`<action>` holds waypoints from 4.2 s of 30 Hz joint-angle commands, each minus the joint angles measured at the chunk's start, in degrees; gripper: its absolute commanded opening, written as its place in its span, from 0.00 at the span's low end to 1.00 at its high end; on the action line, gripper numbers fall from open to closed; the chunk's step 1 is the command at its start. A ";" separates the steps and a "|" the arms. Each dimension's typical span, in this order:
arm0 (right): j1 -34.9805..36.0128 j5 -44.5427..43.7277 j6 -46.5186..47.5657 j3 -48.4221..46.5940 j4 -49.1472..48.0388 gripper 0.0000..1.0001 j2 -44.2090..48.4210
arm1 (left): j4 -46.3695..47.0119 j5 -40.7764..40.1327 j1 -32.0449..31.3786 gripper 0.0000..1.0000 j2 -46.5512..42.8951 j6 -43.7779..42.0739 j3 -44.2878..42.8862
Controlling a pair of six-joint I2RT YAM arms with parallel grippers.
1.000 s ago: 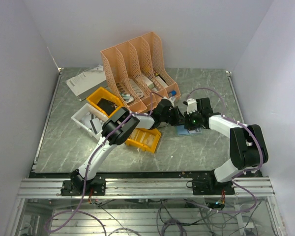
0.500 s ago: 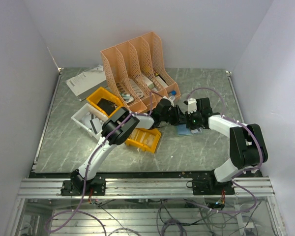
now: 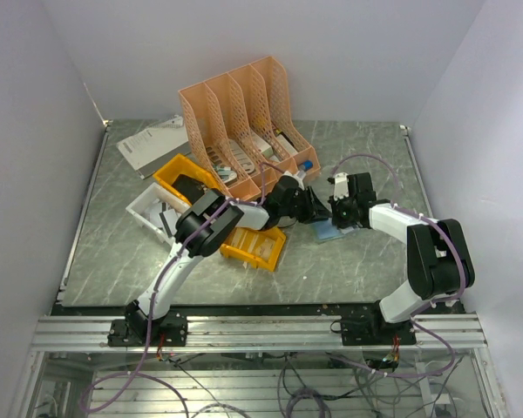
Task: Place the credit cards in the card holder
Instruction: Insert the credit card into the card holder.
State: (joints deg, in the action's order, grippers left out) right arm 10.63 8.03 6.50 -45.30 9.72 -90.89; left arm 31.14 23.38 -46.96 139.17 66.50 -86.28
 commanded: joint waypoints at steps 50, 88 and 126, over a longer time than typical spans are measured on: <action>1.12 -7.67 5.29 -4.62 -1.12 0.00 -2.76 | -12.27 -2.55 0.48 0.07 -1.77 -7.97 3.75; 1.68 -2.98 8.37 -5.39 1.29 0.00 -2.21 | -16.27 -2.69 0.45 0.09 -2.24 -11.43 -0.22; -21.61 19.74 15.62 -11.28 18.45 0.47 -7.41 | -18.38 -25.37 -6.48 0.70 -39.26 -14.95 22.82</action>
State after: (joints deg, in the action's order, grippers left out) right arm -10.44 28.69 22.87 -54.33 27.86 -96.27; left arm 14.74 5.43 -49.52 100.95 45.17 -64.14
